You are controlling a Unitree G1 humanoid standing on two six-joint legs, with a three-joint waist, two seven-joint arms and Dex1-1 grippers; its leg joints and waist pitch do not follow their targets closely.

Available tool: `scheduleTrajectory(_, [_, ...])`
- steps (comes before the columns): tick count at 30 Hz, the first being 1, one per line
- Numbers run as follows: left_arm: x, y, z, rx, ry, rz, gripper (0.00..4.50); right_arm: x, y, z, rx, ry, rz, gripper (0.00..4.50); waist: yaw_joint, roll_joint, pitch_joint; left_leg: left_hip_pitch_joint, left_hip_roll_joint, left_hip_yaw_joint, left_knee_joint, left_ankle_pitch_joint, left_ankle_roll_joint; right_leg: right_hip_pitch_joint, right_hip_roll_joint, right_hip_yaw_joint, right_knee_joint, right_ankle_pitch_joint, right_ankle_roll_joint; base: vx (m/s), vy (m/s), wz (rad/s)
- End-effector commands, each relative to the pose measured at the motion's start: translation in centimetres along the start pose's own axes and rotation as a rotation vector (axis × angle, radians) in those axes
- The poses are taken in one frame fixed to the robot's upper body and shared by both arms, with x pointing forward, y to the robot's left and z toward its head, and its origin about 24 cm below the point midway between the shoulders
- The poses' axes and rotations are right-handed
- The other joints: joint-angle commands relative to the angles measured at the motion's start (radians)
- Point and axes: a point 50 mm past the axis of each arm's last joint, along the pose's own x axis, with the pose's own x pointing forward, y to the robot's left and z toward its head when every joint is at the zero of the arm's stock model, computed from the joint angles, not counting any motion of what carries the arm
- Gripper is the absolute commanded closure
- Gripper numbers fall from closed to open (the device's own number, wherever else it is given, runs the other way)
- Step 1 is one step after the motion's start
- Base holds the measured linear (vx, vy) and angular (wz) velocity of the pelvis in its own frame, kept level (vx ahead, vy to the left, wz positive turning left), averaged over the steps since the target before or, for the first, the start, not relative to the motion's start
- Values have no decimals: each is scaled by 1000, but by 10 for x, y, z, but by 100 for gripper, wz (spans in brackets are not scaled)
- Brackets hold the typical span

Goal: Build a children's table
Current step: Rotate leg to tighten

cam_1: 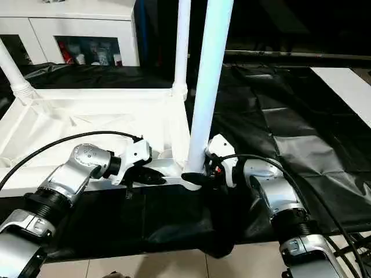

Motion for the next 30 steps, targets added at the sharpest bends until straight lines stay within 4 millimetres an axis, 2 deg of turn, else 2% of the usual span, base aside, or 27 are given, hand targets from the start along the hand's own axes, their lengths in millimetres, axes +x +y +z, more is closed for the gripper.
scheduleTrajectory(1, [6, -5, 2, 5, -6, -47, 450, 3, 4, -6, -5, 31, 19, 181, -2, -11, -57, 11, 29, -12, -62, -225, 41, 47, -57, 50, -75, -289, -179, 0, 0, 0])
scheduleTrajectory(5, [7, -4, 1, -6, -5, -20, 450, 4, 2, -9, 20, 28, -17, 182, -3, -10, -57, 10, 29, -12, -62, -216, 42, 47, -56, 50, -73, -279, -182, 0, 0, 0])
scheduleTrajectory(7, [14, 5, 3, -53, -10, 114, 450, 8, -7, -21, 130, 33, -197, 183, -10, -12, -55, 11, 28, -11, -63, -230, 33, 43, -54, 50, -77, -300, -180, 0, 0, 0])
scheduleTrajectory(10, [19, 11, 4, -84, -8, 188, 450, 11, -10, -29, 212, 55, -297, 183, -11, -11, -55, 15, 27, -14, -64, -251, 13, 42, -56, 49, -82, -356, -167, 0, 0, 0])
scheduleTrajectory(12, [28, 15, 6, -152, -2, 269, 450, 21, -12, -36, 278, 76, -427, 183, -20, -12, -51, 19, 24, -16, -67, -299, -4, 38, -56, 47, -93, -427, -144, 0, 0, 0])
scheduleTrajectory(14, [40, 20, 10, -219, 7, 367, 450, 37, -14, -34, 369, 45, -591, 184, -30, -8, -47, 24, 22, -20, -69, -342, -13, 32, -57, 44, -100, -486, -128, 0, 0, 0])
scheduleTrajectory(15, [40, 20, 10, -219, 7, 367, 450, 37, -14, -34, 369, 45, -591, 184, -36, -13, -49, 23, 18, -22, -67, -355, -15, 34, -58, 41, -107, -533, -108, 0, 0, 0])
scheduleTrajectory(16, [46, 21, 13, -227, 13, 401, 450, 43, -15, -30, 393, 34, -645, 184, -35, -13, -50, 23, 18, -24, -67, -353, -14, 35, -59, 40, -109, -542, -100, 0, 0, 0])
scheduleTrajectory(18, [50, 21, 17, -221, 16, 424, 450, 51, -15, -25, 388, 31, -660, 184, -40, -11, -49, 23, 17, -23, -66, -365, -5, 28, -59, 39, -116, -567, -89, 0, 0, 0])
scheduleTrajectory(19, [54, 21, 21, -203, 18, 429, 450, 59, -14, -19, 356, 30, -651, 184, -41, -14, -49, 23, 16, -24, -66, -365, -1, 31, -57, 37, -119, -572, -78, 0, 0, 0])
scheduleTrajectory(22, [58, 21, 26, -173, 22, 429, 450, 72, -10, -8, 301, 12, -607, 184, -45, -10, -51, 20, 18, -25, -69, -365, 6, 33, -58, 33, -121, -547, -77, 0, 0, 0])
scheduleTrajectory(23, [57, 22, 26, -169, 23, 427, 450, 74, -9, -6, 303, -7, -585, 128, -45, -9, -51, 21, 19, -25, -70, -364, 9, 33, -57, 33, -121, -537, -80, 0, 0, 0])
scheduleTrajectory(26, [54, 22, 24, -156, 25, 420, 450, 73, -9, -2, 314, -52, -555, 111, -46, -10, -51, 19, 21, -24, -73, -358, 16, 35, -56, 35, -116, -490, -100, 0, 0, 0])
scheduleTrajectory(27, [52, 22, 23, -144, 23, 410, 450, 71, -11, 0, 304, -64, -551, 102, -47, -17, -50, 17, 21, -24, -73, -359, 20, 36, -58, 35, -115, -494, -104, 0, 0, 0])
scheduleTrajectory(29, [50, 23, 22, -136, 22, 403, 450, 69, -13, 2, 293, -74, -551, 66, -47, -15, -50, 19, 22, -23, -73, -356, 22, 34, -59, 37, -116, -494, -108, 0, 0, 0])
scheduleTrajectory(30, [49, 23, 21, -133, 23, 400, 450, 68, -14, 3, 291, -81, -545, 63, -47, -15, -50, 19, 22, -23, -73, -353, 23, 35, -59, 37, -115, -489, -110, 0, 0, 0])
